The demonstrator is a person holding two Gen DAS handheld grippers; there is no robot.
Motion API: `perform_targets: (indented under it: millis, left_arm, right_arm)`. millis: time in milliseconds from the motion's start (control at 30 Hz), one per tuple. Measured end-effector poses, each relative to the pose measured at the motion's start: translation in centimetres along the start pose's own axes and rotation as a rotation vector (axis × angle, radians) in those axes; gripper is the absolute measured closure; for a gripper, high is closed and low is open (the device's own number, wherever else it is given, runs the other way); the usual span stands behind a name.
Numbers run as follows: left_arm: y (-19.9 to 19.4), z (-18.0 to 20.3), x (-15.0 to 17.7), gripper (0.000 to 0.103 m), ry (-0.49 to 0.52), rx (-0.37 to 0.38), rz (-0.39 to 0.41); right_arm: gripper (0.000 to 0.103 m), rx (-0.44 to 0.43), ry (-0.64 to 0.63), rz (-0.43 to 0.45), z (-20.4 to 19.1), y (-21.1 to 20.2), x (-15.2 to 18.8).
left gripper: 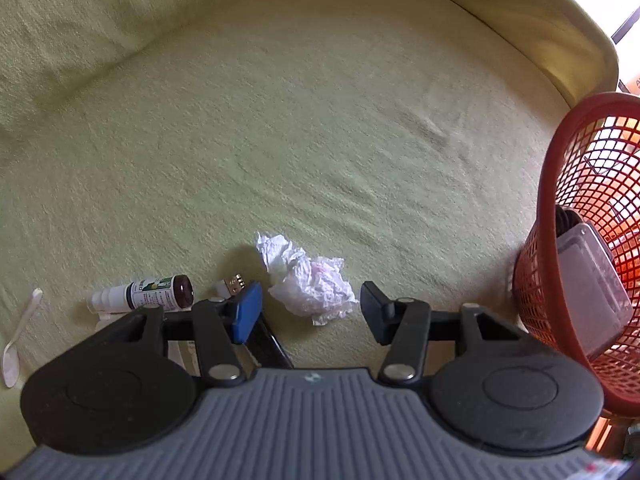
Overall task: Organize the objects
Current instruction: 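Grasp the white crumpled tissue on the sofa with the left gripper, then carry the tissue into the red basket and open the left gripper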
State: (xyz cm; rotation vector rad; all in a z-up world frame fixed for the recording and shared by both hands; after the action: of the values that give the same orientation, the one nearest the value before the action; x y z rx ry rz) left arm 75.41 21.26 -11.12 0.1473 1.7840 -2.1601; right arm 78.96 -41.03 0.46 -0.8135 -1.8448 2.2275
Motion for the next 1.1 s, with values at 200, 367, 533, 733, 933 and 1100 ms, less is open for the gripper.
perform_targets:
  millis: [200,367,533,733,933,1100]
  left_arm:
    - [1.3,-0.1,-0.5,0.085,-0.001,-0.021,-0.006]
    - [0.7,-0.1,-0.2,0.096,0.001,-0.021,0.011]
    - [-1.1,-0.1,0.1,0.101,-0.018,-0.009,0.033]
    - [-4.0,0.8,0.0,0.101,-0.03,0.021,0.078]
    - [-7.9,3.7,-0.9,0.101,-0.022,0.091,0.148]
    - [-10.1,6.1,-1.4,0.101,-0.013,0.141,0.187]
  right_arm:
    - [0.096,-0.007,0.007,0.0,0.1,-0.2,0.0]
    - [0.095,-0.017,0.025,-0.002,0.5,-0.1,0.0]
    - [0.095,-0.025,0.026,-0.001,0.6,-0.2,0.1]
    - [0.095,-0.03,0.029,0.0,0.7,-0.3,0.1]
    - [0.095,-0.039,0.024,0.002,0.8,-0.3,0.1]
    - [0.095,-0.045,0.021,0.002,0.9,-0.3,0.1]
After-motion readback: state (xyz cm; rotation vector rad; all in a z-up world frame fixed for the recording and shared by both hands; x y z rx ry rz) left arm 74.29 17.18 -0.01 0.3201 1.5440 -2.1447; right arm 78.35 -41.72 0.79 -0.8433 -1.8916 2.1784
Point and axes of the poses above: each gripper's, at about its wrist camera, not at the fingertips, and y roughly the way its jaws point, z to its right, x to its underside, the point moved 10 cm from there along y, roughly the way its jaws point, and after that the axes turned 8 degrees about x, right-handed, at the moved point
